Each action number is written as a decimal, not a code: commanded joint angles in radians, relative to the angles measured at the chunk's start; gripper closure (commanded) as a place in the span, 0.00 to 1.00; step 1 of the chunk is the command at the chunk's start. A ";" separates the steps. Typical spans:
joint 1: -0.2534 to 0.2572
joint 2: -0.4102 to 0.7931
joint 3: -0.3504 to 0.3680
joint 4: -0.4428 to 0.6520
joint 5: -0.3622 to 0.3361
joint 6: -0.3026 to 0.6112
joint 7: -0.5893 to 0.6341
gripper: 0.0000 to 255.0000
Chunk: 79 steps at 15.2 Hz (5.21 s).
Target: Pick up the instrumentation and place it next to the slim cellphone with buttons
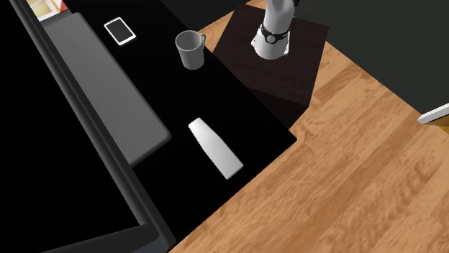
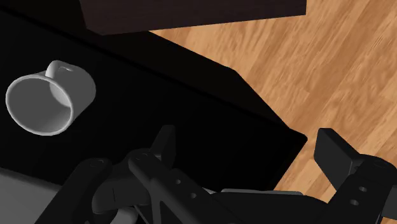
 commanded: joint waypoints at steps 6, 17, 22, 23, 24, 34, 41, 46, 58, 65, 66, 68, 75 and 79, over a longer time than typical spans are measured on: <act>0.043 0.126 -0.083 -0.021 -0.061 0.134 -0.222 0.00; 0.145 0.509 -0.225 0.075 -0.097 0.405 -0.693 0.00; 0.181 0.706 -0.255 0.170 -0.063 0.498 -0.903 0.00; 0.186 0.745 -0.257 0.192 -0.054 0.513 -0.944 0.00; 0.189 0.784 -0.257 0.216 -0.044 0.528 -0.985 0.00; 0.189 1.055 -0.222 0.373 0.020 0.636 -1.235 0.00; 0.186 1.088 -0.217 0.351 0.034 0.689 -1.244 0.00; 0.186 1.088 -0.217 0.351 0.034 0.689 -1.244 0.00; 0.187 1.073 -0.219 0.359 0.027 0.666 -1.240 1.00; 0.192 1.026 -0.225 0.397 0.007 0.584 -1.226 1.00; 0.192 1.020 -0.226 0.403 0.005 0.572 -1.224 1.00; 0.193 1.009 -0.227 0.417 0.000 0.548 -1.221 1.00; 0.182 0.933 -0.243 0.375 -0.024 0.517 -1.238 1.00; 0.153 0.830 -0.276 0.248 -0.059 0.544 -1.286 1.00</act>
